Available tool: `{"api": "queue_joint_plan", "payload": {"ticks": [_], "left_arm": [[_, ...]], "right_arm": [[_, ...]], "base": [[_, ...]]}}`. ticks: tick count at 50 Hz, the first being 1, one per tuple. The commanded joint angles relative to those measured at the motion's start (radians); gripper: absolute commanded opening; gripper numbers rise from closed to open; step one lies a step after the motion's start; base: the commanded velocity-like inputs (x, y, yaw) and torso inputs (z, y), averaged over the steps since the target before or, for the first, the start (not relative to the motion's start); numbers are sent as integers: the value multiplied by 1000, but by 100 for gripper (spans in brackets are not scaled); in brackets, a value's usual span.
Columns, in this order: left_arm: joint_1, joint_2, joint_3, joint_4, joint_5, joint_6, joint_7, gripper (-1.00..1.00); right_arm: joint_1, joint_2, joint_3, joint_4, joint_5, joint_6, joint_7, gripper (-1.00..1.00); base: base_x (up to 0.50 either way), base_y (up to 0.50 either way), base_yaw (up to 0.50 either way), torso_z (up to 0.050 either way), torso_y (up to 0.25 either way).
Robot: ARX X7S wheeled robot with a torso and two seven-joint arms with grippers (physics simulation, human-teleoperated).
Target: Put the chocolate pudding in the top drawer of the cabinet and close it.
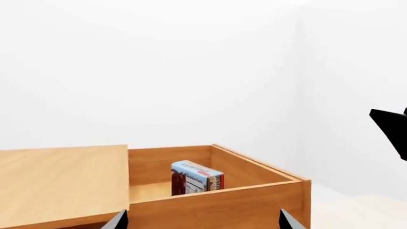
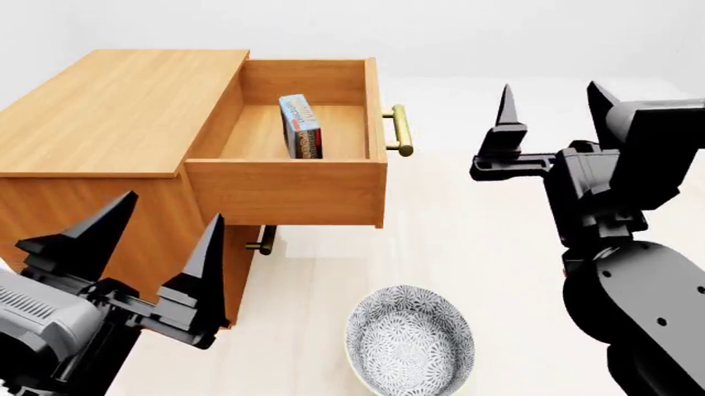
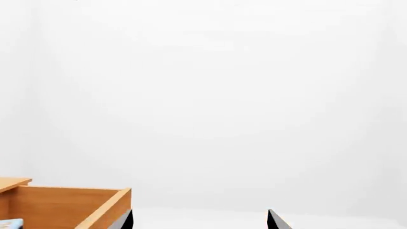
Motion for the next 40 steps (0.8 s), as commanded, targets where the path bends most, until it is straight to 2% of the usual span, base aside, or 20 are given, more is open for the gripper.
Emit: {"api": "queue_joint_plan", "payload": {"ticks": [1, 25, 32, 37, 40], "left_arm": [[-21, 21, -1, 16, -5, -34, 2, 100], [-133, 119, 16, 41, -43, -189, 46, 100], [-143, 134, 23, 46, -38, -212, 51, 100], [-143, 134, 24, 49, -36, -216, 51, 100], [-141, 135, 24, 51, -34, -216, 51, 100]], "right_arm": [[-106, 35, 47, -19, -31, -77, 16, 100], [-193, 21, 52, 35, -210, -184, 105, 100], [-236, 39, 90, 17, -201, -201, 125, 100], [-257, 27, 94, 36, -195, -247, 100, 100], [-283, 18, 105, 58, -136, -301, 30, 100]], "base": [[0, 0, 0, 0, 0], [0, 0, 0, 0, 0], [0, 0, 0, 0, 0], [0, 0, 0, 0, 0], [0, 0, 0, 0, 0]]}}
